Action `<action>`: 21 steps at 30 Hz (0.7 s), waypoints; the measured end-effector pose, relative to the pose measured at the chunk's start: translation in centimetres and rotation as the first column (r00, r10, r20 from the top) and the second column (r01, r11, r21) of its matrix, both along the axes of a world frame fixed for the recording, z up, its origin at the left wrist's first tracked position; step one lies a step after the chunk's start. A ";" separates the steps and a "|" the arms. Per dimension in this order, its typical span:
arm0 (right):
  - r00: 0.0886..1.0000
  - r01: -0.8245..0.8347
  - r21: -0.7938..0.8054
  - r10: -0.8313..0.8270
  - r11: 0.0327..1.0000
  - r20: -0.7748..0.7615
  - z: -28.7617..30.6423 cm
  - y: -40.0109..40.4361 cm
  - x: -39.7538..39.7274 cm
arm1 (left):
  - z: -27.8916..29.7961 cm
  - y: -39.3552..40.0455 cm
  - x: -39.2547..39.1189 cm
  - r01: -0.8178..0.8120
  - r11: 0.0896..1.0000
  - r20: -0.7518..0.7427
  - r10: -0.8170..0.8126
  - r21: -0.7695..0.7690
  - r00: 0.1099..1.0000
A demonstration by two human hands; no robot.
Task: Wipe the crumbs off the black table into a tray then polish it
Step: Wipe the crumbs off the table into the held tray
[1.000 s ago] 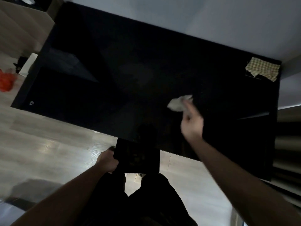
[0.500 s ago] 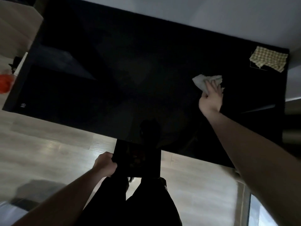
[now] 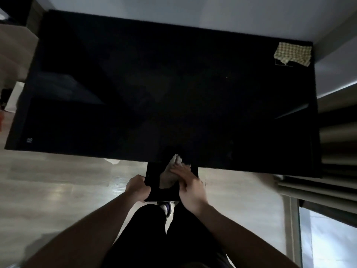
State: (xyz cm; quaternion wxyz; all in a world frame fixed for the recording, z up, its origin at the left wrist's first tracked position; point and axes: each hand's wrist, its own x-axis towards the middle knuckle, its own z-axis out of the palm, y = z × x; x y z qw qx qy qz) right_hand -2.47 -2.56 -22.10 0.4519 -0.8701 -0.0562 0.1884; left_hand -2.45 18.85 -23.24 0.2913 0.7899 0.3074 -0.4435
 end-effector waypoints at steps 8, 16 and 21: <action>0.960 0.272 0.070 -0.276 0.960 0.054 3.5 -6.1 4.4 | 0.7 -1.3 0.3 0.033 0.999 0.046 -0.033 0.007 0.998; 0.841 0.540 -0.217 -0.522 0.813 0.140 3.8 -20.6 18.6 | 0.6 -3.5 0.4 0.066 0.993 0.001 -0.066 0.095 0.998; 0.817 0.573 -0.346 -0.550 0.743 0.174 2.7 -28.8 26.9 | 0.3 -6.0 0.4 0.014 0.992 -0.010 -0.013 0.123 1.000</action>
